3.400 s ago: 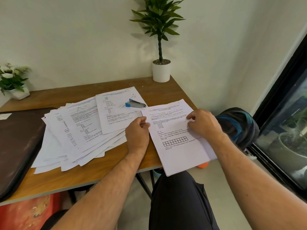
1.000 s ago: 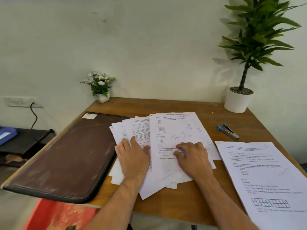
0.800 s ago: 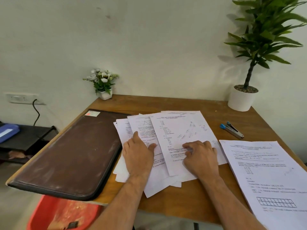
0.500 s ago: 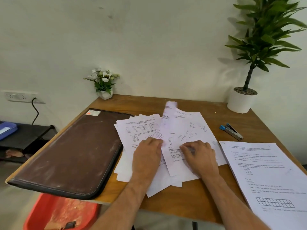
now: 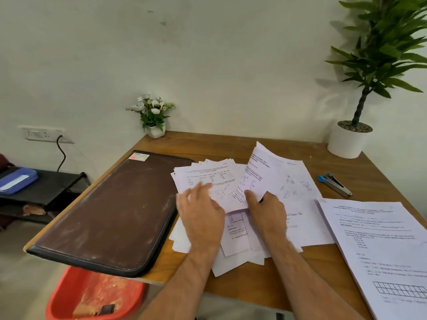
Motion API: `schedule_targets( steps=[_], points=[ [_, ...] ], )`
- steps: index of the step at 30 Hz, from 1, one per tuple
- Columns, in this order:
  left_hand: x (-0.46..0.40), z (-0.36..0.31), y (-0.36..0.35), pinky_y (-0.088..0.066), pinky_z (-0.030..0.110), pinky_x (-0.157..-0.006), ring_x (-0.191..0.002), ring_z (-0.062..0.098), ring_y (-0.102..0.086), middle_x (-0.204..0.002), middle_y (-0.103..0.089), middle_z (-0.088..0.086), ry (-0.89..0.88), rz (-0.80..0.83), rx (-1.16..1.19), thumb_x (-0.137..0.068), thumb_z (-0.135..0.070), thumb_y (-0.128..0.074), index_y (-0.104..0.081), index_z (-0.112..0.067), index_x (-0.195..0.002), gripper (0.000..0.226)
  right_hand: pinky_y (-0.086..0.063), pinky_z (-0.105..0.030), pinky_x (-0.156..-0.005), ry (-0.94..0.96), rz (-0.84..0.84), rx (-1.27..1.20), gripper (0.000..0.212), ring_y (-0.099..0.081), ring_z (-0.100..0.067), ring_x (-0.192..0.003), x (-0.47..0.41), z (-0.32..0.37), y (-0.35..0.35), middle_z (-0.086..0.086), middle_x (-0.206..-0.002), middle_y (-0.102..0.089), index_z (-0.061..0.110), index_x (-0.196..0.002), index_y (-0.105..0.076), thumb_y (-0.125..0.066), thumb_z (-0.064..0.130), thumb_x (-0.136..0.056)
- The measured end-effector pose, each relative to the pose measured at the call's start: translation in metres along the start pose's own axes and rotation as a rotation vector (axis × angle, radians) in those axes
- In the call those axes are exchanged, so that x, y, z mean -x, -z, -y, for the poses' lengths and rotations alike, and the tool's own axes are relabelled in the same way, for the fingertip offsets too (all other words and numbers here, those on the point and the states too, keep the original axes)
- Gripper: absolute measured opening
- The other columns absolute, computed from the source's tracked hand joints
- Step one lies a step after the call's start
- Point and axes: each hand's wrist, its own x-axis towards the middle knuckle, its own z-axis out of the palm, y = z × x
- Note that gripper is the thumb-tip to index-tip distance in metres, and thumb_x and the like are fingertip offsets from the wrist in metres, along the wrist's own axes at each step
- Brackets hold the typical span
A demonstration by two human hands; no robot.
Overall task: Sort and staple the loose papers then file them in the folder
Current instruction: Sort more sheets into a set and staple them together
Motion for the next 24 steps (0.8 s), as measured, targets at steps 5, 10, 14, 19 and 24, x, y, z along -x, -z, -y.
schedule_targets(
  steps=[5,10,14,19,24],
  points=[
    [-0.004,0.004,-0.001,-0.009,0.050,-0.125,-0.149,0.035,-0.027,-0.156,-0.040,0.017,0.259,0.136,-0.075,-0.095,-0.022,-0.062,-0.035,-0.015,-0.153,0.064,-0.056,-0.029,-0.060,0.058,0.022,-0.067,0.034,-0.068,-0.014,-0.071,0.000,-0.005,-0.005,0.007,-0.096,-0.073,0.018,-0.098,-0.066,-0.058,0.051,-0.095],
    [-0.009,0.009,-0.002,-0.018,0.048,-0.125,-0.143,0.030,-0.036,-0.147,-0.051,0.010,0.281,0.067,-0.038,-0.091,-0.019,-0.070,-0.036,-0.015,-0.151,0.069,-0.042,-0.016,-0.053,0.074,0.019,-0.066,0.036,-0.064,-0.010,-0.073,0.000,-0.001,-0.006,0.004,-0.107,-0.071,0.014,-0.113,-0.063,-0.056,0.046,-0.098],
    [-0.010,0.005,0.000,-0.031,0.050,-0.118,-0.127,0.028,-0.048,-0.127,-0.061,0.009,0.301,0.048,0.032,-0.087,-0.016,-0.075,-0.042,-0.015,-0.146,0.068,-0.048,-0.018,-0.057,0.114,0.025,-0.069,0.038,-0.068,-0.010,-0.076,0.000,-0.004,-0.008,0.006,-0.112,-0.071,0.019,-0.118,-0.061,-0.054,0.051,-0.097],
    [-0.010,0.004,0.003,-0.035,0.051,-0.116,-0.132,0.030,-0.046,-0.145,-0.046,0.013,0.333,-0.024,0.079,-0.088,-0.018,-0.077,-0.035,-0.018,-0.149,0.074,-0.054,-0.024,-0.070,0.182,0.037,-0.038,0.048,-0.067,-0.015,-0.097,0.007,0.003,-0.007,0.003,-0.128,-0.065,0.016,-0.129,-0.052,-0.064,0.047,-0.093],
    [-0.007,0.002,0.008,-0.024,0.042,-0.108,-0.116,0.020,-0.056,-0.131,-0.058,0.004,0.399,-0.044,0.150,-0.094,-0.020,-0.071,-0.031,-0.019,-0.153,0.071,-0.052,-0.015,-0.062,0.266,0.052,-0.049,0.061,-0.069,-0.018,-0.101,0.016,0.005,-0.004,0.002,-0.137,-0.060,0.024,-0.137,-0.035,-0.068,0.046,-0.090]
  ],
)
